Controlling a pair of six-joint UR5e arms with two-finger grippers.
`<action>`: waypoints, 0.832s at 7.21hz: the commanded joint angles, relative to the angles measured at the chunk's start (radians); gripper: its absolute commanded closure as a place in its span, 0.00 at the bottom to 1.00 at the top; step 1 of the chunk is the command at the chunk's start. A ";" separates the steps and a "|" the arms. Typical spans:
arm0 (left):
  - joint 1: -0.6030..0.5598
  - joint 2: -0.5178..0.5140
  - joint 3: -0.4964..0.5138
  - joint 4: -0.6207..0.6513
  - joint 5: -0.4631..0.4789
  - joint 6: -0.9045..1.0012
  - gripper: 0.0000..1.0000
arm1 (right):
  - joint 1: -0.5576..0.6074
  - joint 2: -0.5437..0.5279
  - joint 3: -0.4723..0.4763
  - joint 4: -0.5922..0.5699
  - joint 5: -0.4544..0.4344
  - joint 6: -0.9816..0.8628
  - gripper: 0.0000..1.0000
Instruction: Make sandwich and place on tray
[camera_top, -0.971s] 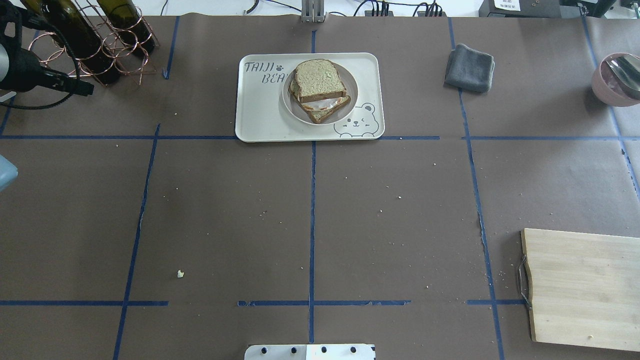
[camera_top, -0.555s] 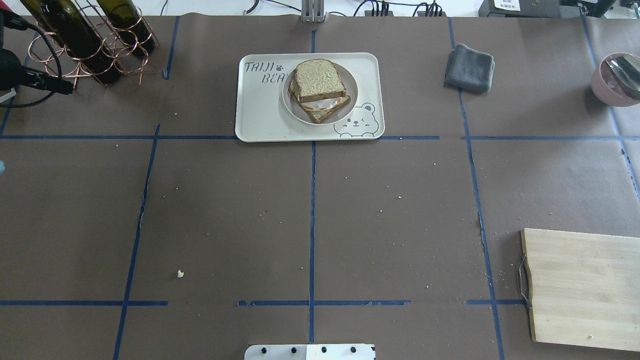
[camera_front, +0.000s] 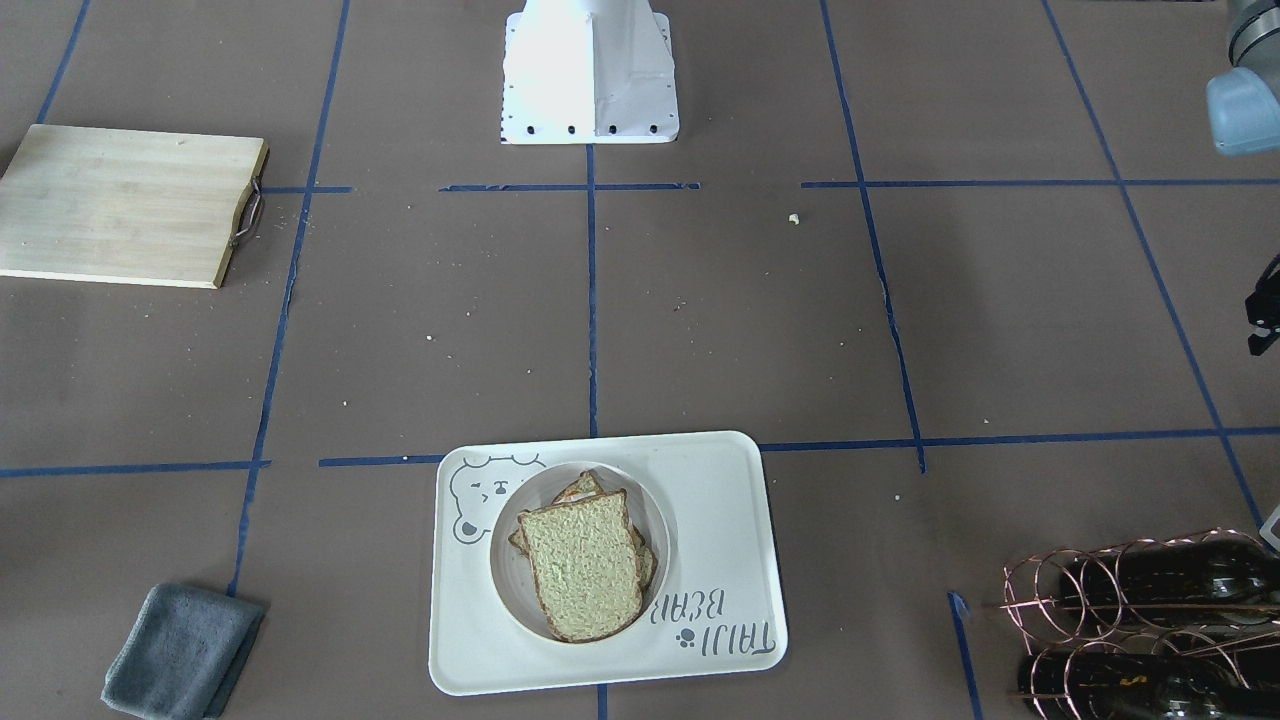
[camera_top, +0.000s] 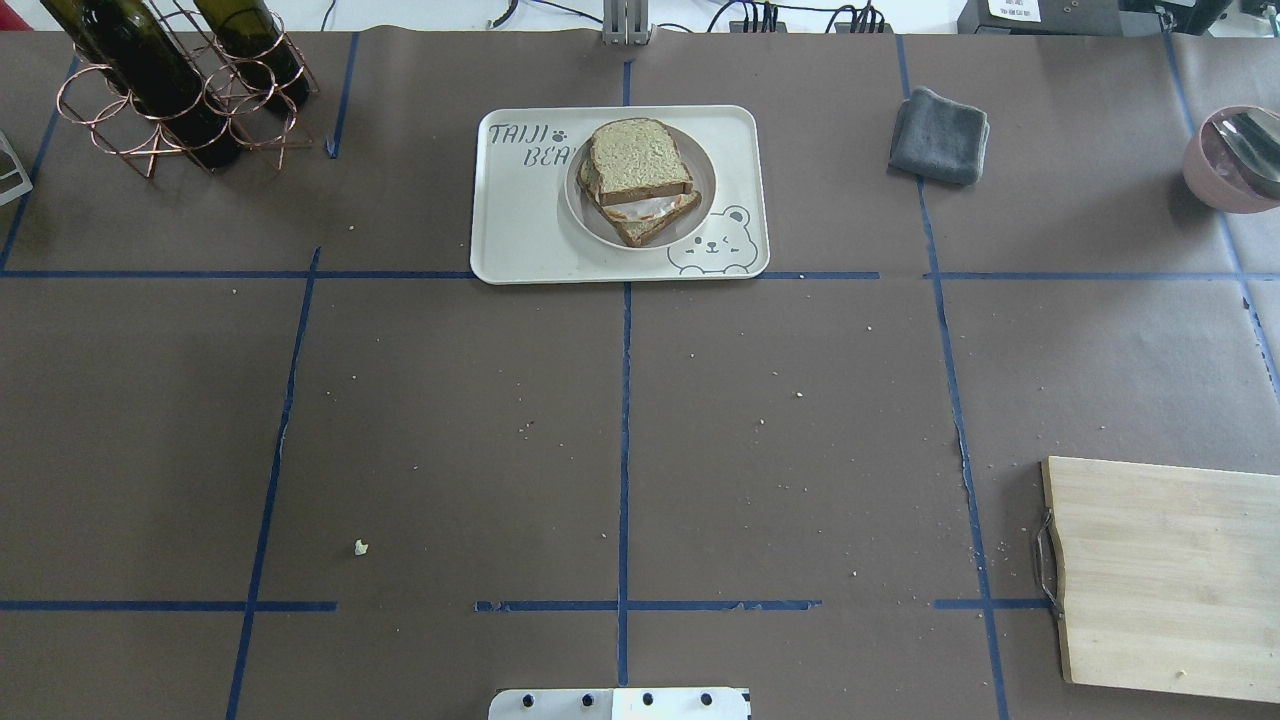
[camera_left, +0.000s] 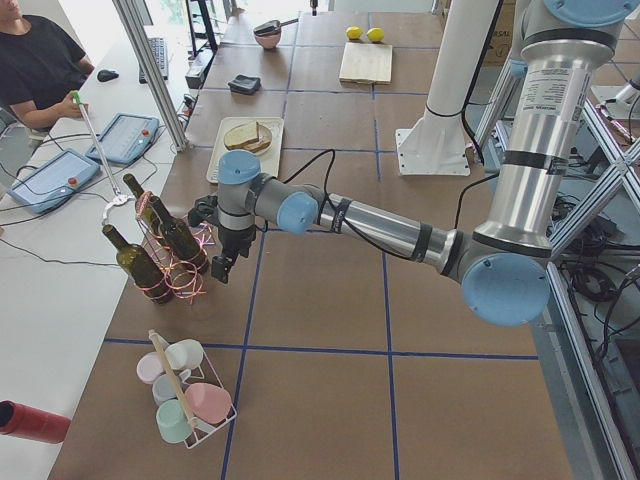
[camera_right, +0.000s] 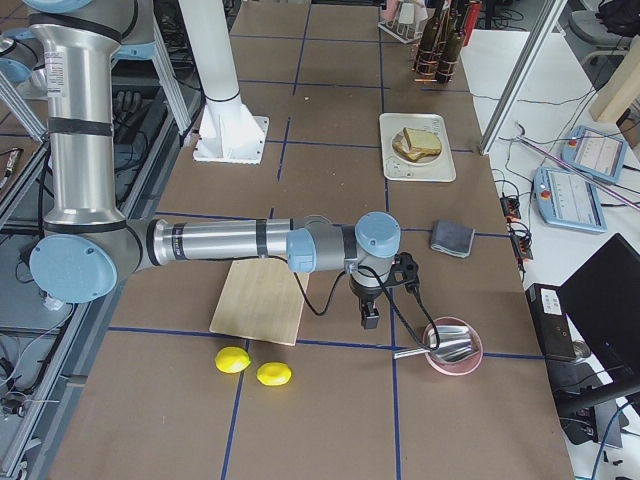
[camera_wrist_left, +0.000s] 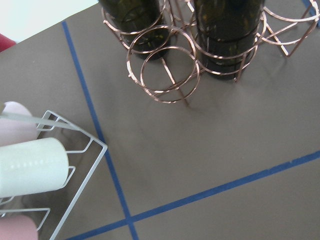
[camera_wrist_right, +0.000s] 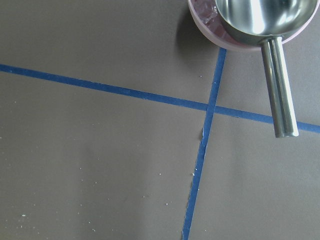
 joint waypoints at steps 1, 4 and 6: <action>-0.093 0.045 0.007 0.116 -0.102 0.120 0.00 | 0.006 -0.001 -0.001 -0.003 0.005 0.002 0.00; -0.170 0.164 0.043 0.122 -0.200 0.227 0.00 | 0.036 -0.003 -0.006 -0.005 0.064 0.002 0.00; -0.170 0.172 0.043 0.128 -0.213 0.231 0.00 | 0.039 -0.003 -0.006 -0.005 0.067 0.002 0.00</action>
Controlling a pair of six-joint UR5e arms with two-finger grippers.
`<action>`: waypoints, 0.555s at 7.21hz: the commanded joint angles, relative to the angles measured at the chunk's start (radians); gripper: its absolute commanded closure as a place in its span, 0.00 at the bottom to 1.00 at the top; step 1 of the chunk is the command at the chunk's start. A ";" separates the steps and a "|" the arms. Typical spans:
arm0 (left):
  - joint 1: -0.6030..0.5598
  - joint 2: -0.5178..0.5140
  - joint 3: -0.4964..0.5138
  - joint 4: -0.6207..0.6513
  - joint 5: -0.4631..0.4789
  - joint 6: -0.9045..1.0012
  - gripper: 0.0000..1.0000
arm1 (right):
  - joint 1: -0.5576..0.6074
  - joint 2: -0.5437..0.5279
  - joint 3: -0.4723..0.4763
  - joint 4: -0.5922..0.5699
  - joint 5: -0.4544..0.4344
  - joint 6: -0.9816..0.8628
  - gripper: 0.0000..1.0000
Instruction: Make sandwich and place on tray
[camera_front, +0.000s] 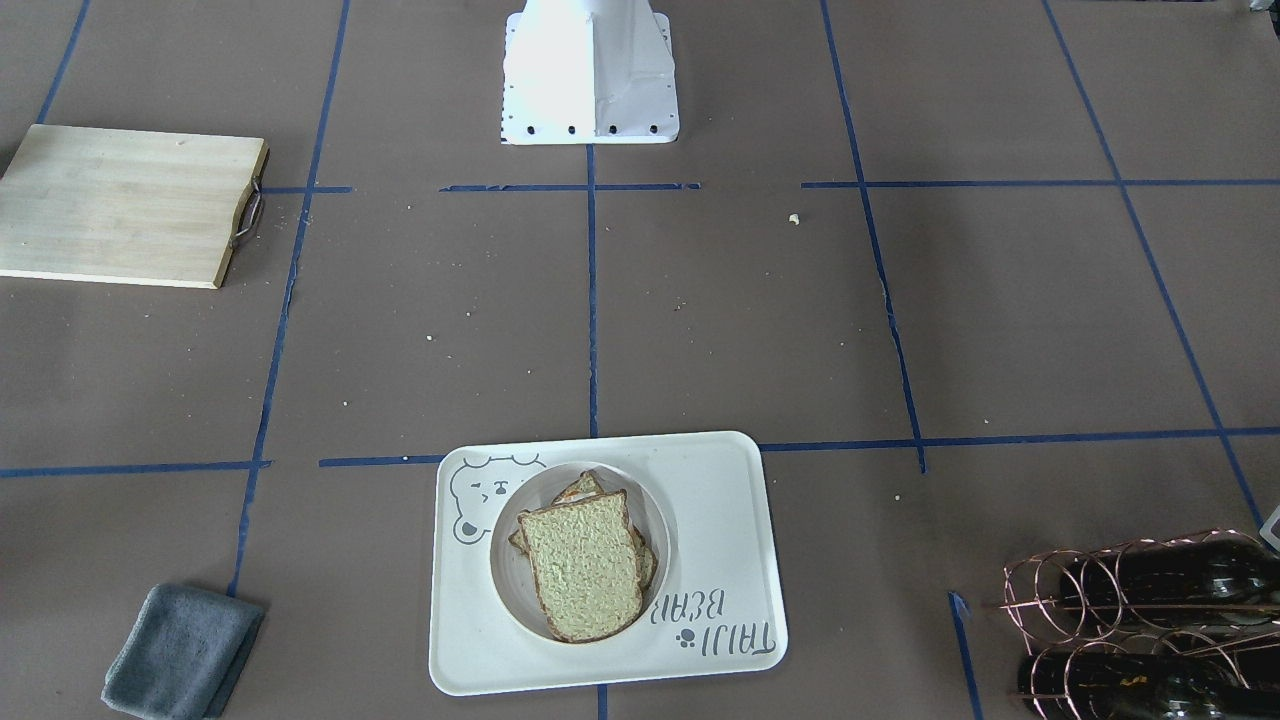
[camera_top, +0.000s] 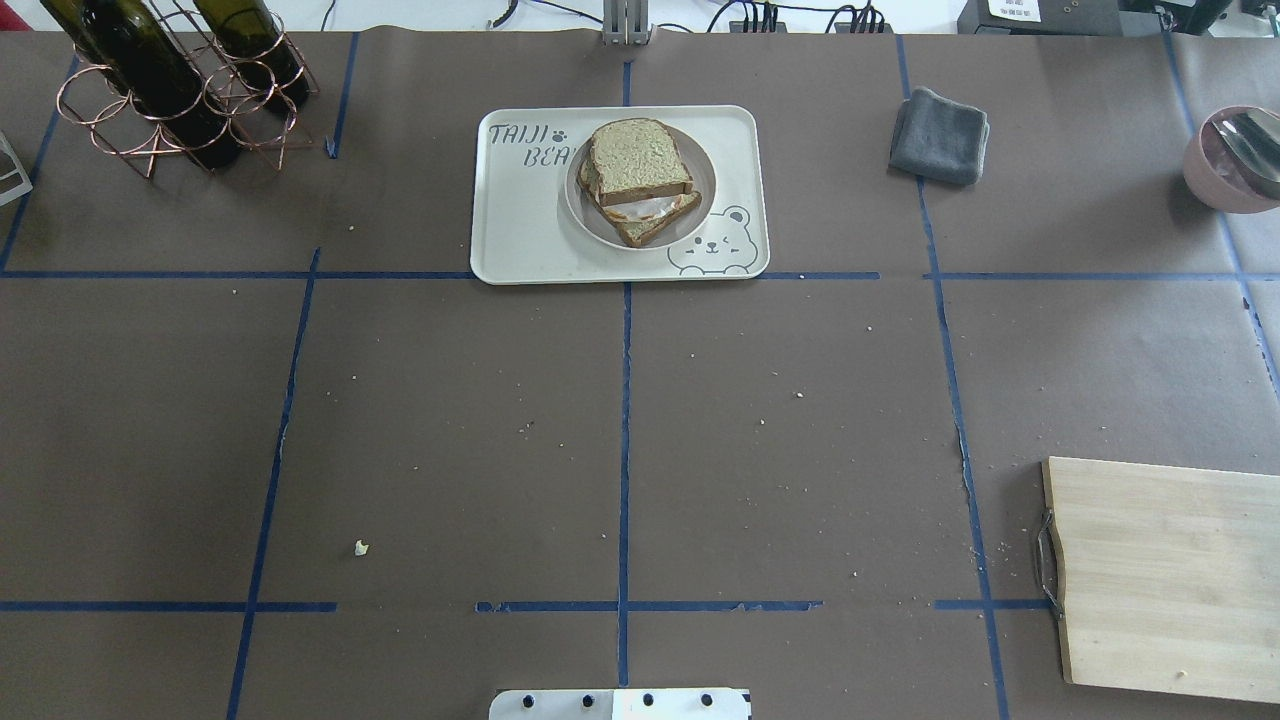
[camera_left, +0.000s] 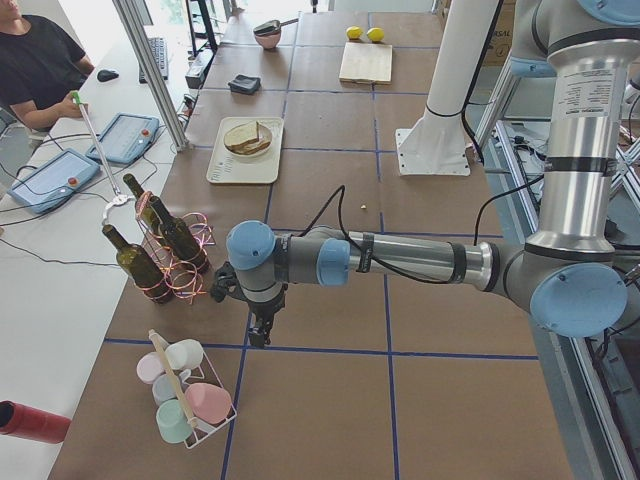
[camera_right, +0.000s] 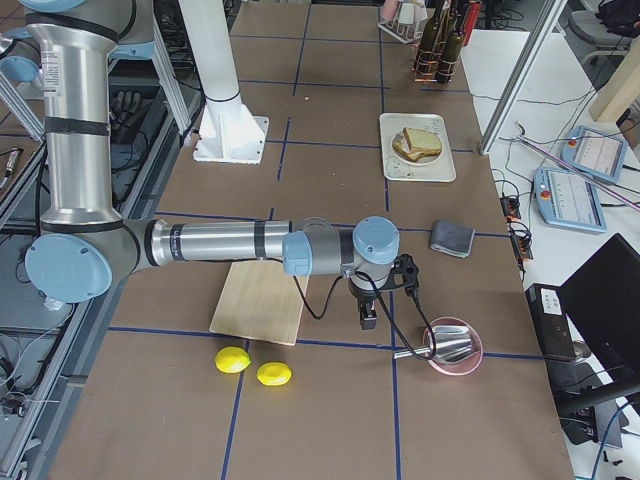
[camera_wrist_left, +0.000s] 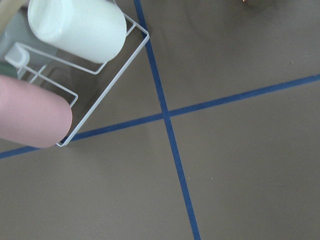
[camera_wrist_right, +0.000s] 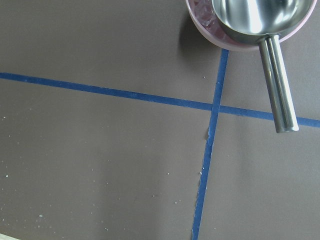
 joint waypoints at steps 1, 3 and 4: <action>-0.002 0.011 0.004 0.004 -0.012 0.008 0.00 | 0.003 0.000 0.000 0.000 0.004 0.000 0.00; -0.002 0.012 0.004 0.004 -0.011 -0.001 0.00 | 0.005 0.000 -0.009 0.000 0.004 -0.001 0.00; -0.003 0.011 0.004 0.004 -0.011 -0.001 0.00 | 0.005 0.000 -0.011 0.000 0.004 0.000 0.00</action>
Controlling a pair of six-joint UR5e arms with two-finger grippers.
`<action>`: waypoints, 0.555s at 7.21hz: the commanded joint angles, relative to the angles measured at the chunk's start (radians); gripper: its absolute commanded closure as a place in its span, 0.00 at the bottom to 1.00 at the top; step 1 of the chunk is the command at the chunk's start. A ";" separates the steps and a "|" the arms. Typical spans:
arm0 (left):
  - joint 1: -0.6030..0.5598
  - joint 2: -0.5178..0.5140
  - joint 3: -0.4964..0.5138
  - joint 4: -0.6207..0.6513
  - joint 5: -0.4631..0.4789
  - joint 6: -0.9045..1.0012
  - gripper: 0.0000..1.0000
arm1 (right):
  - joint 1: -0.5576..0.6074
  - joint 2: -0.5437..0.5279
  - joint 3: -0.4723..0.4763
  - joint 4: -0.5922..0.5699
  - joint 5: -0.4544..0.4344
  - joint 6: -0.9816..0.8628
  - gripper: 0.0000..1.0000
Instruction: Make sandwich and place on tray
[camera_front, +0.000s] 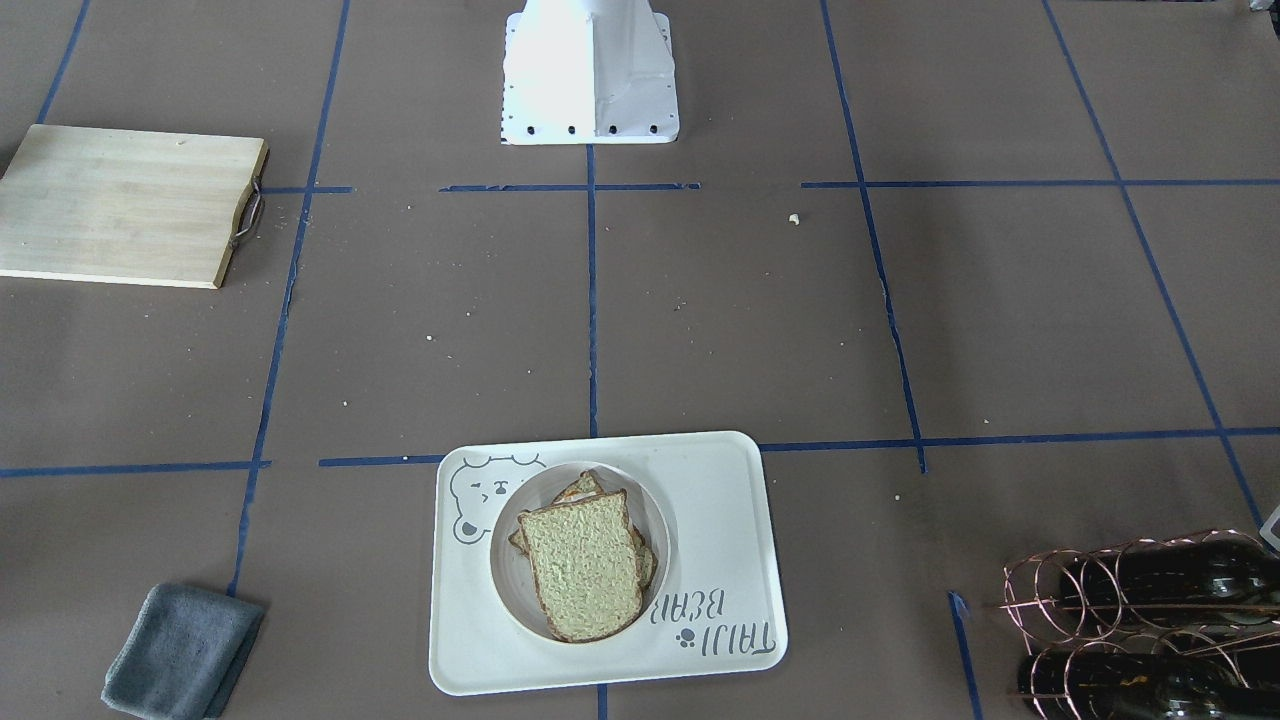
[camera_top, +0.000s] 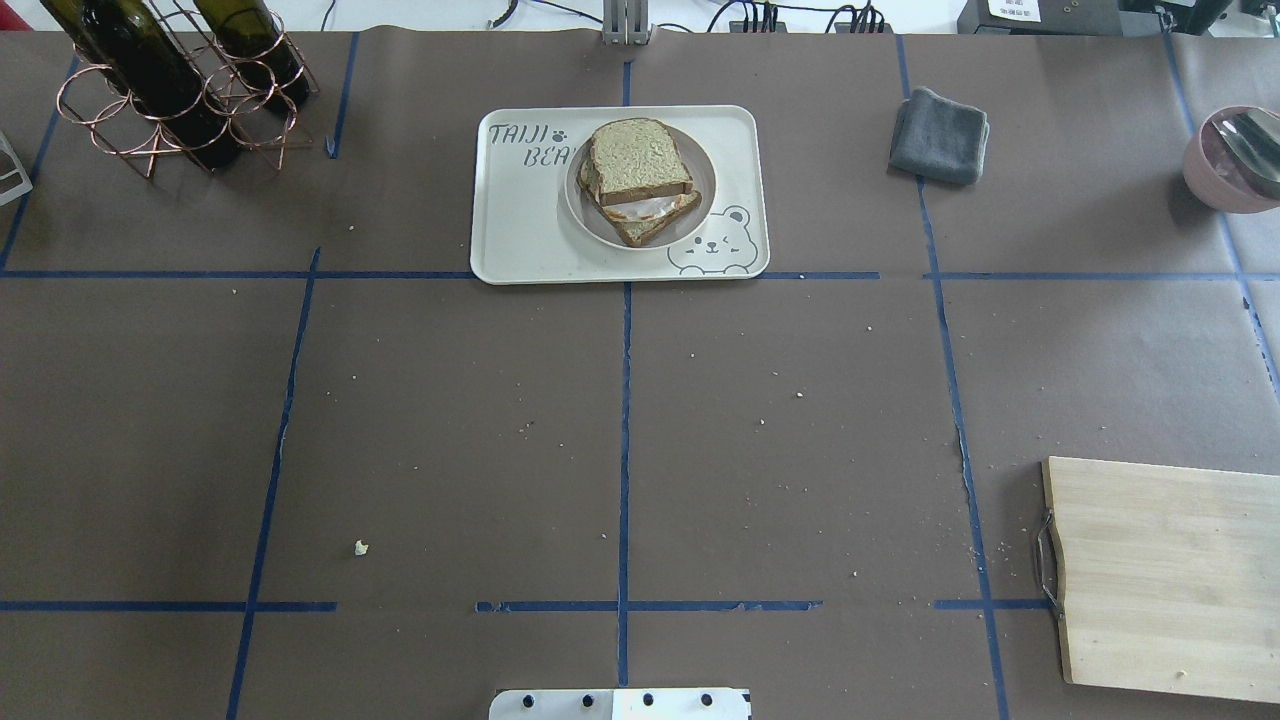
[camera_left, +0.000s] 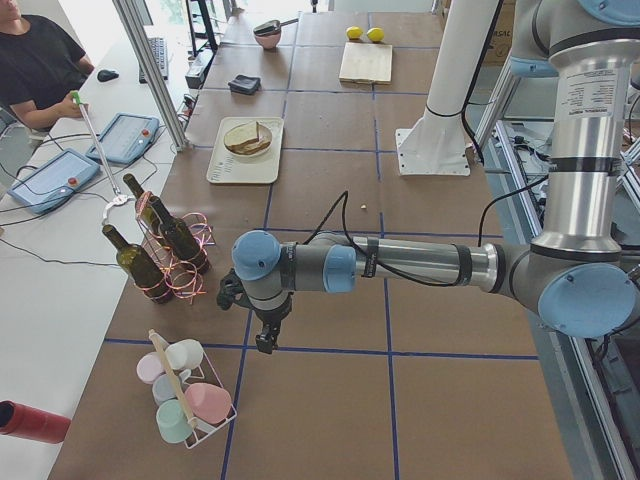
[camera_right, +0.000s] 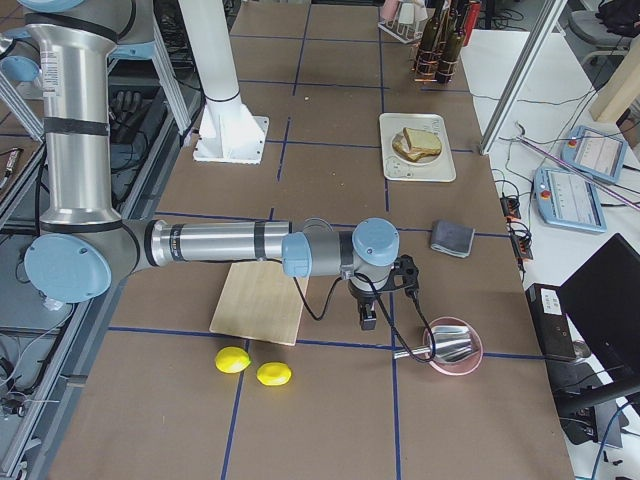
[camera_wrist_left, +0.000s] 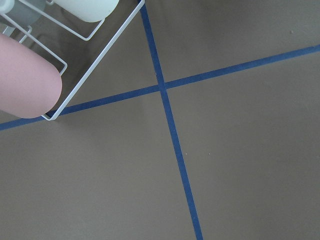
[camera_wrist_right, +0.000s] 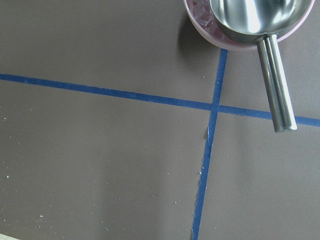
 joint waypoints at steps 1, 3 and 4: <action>-0.001 -0.001 -0.003 0.000 0.000 -0.041 0.00 | 0.002 0.000 -0.024 0.000 0.000 -0.001 0.00; -0.001 -0.001 -0.004 0.000 0.000 -0.083 0.00 | 0.026 -0.003 -0.034 0.000 0.000 0.014 0.00; -0.001 -0.001 -0.004 -0.001 0.000 -0.083 0.00 | 0.051 -0.017 -0.032 0.002 0.000 0.057 0.00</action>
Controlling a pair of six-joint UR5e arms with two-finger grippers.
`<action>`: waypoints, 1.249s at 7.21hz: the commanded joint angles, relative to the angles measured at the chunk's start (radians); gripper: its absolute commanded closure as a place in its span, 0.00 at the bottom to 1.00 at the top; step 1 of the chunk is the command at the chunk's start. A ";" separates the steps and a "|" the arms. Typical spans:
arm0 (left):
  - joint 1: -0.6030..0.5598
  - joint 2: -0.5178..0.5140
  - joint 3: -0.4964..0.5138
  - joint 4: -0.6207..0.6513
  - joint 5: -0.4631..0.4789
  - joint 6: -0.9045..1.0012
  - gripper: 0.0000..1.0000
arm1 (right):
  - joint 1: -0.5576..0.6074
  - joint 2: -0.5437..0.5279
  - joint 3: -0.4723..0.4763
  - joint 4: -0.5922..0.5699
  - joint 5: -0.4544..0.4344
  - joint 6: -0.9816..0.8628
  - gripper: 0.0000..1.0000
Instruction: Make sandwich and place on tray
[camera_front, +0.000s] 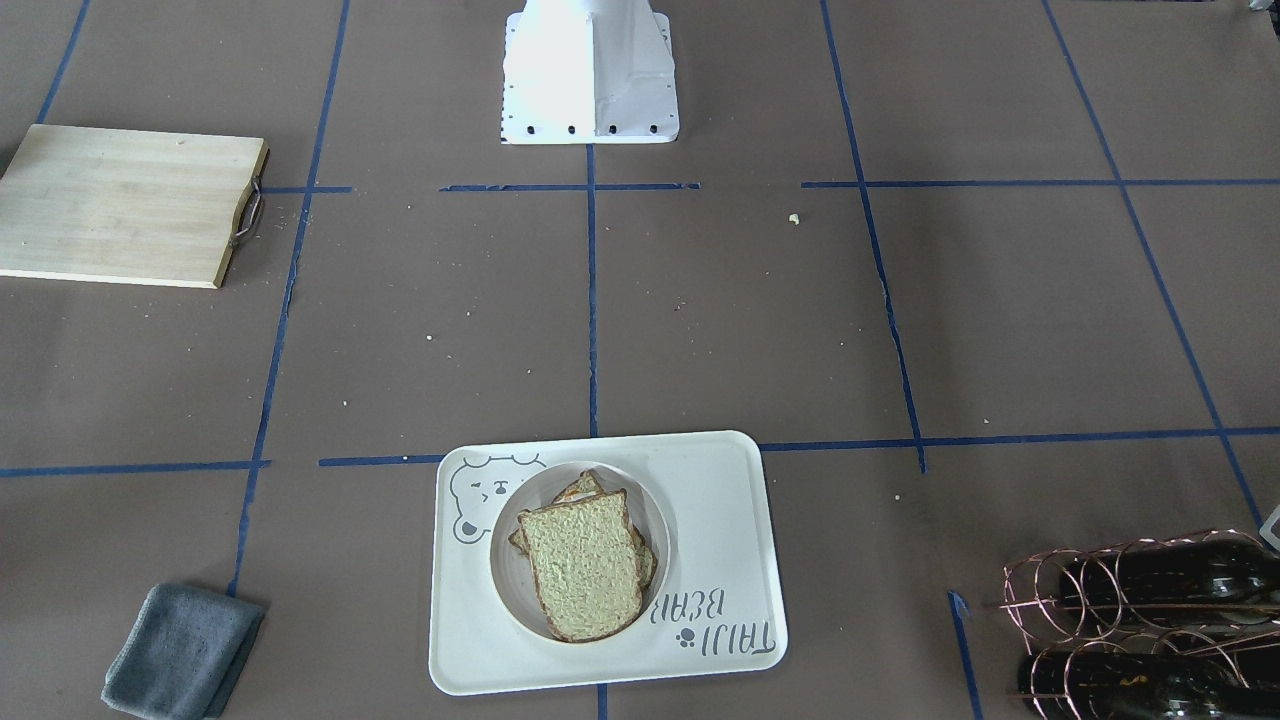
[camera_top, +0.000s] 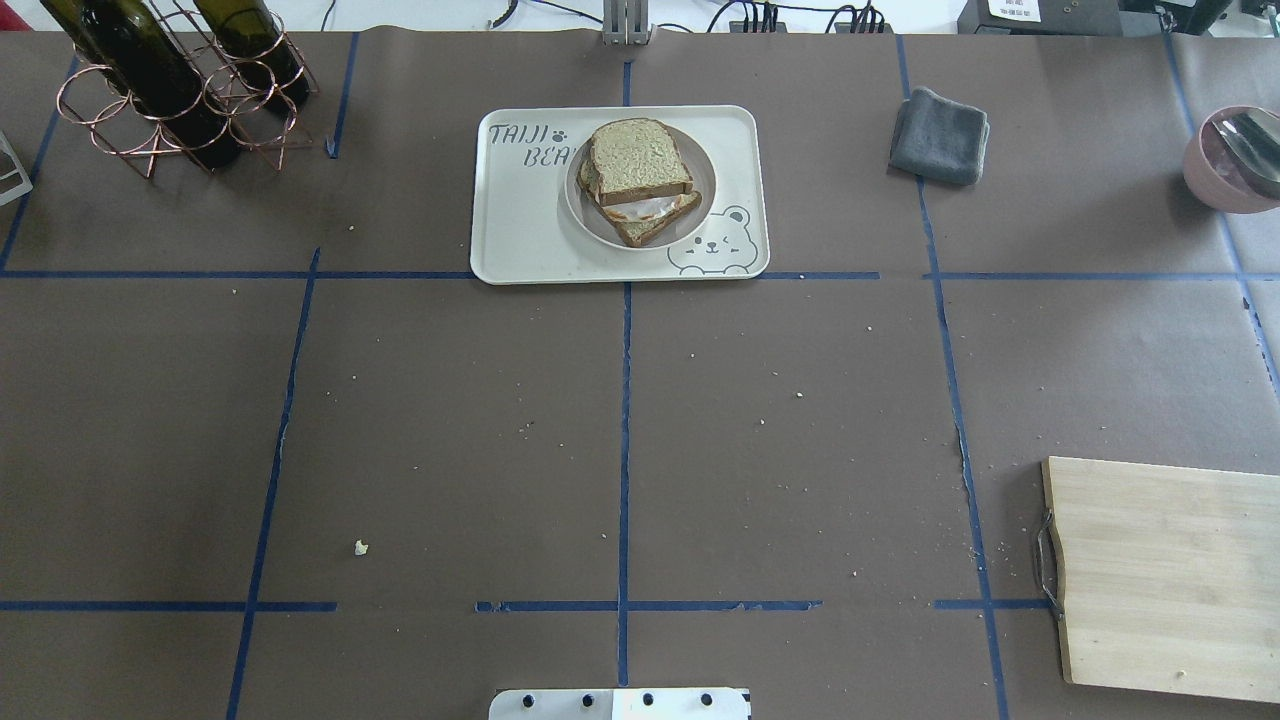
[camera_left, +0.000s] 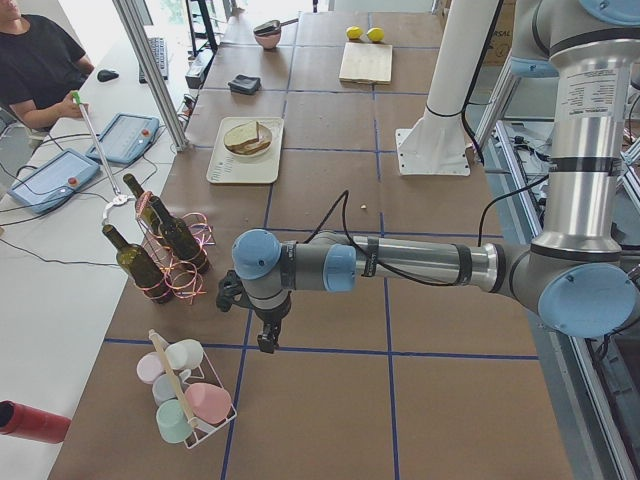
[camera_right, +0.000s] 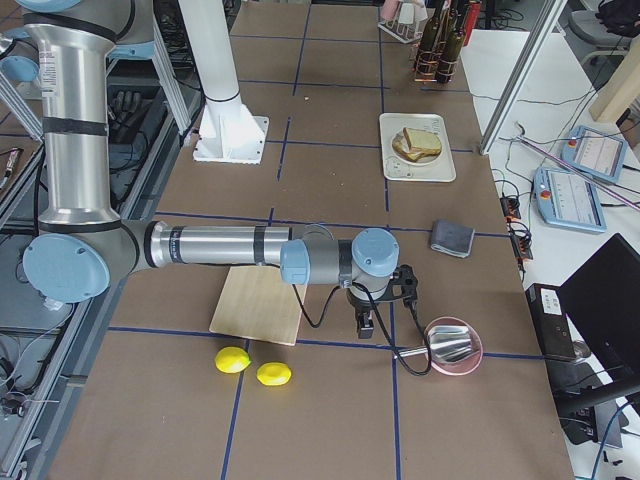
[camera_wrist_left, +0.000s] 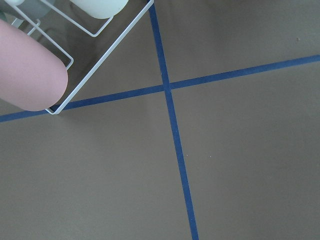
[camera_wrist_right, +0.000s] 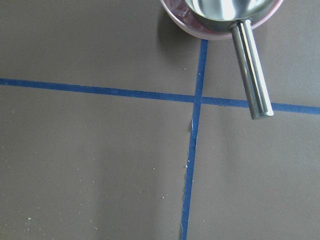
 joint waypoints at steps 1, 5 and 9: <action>0.000 0.000 -0.001 -0.001 0.000 -0.008 0.00 | 0.043 -0.015 -0.001 0.001 -0.001 0.053 0.00; 0.000 0.000 0.002 -0.001 -0.002 -0.009 0.00 | 0.054 -0.014 0.006 0.004 -0.006 0.054 0.00; 0.000 -0.005 0.002 -0.007 -0.003 -0.126 0.00 | 0.054 -0.012 0.006 0.004 -0.007 0.052 0.00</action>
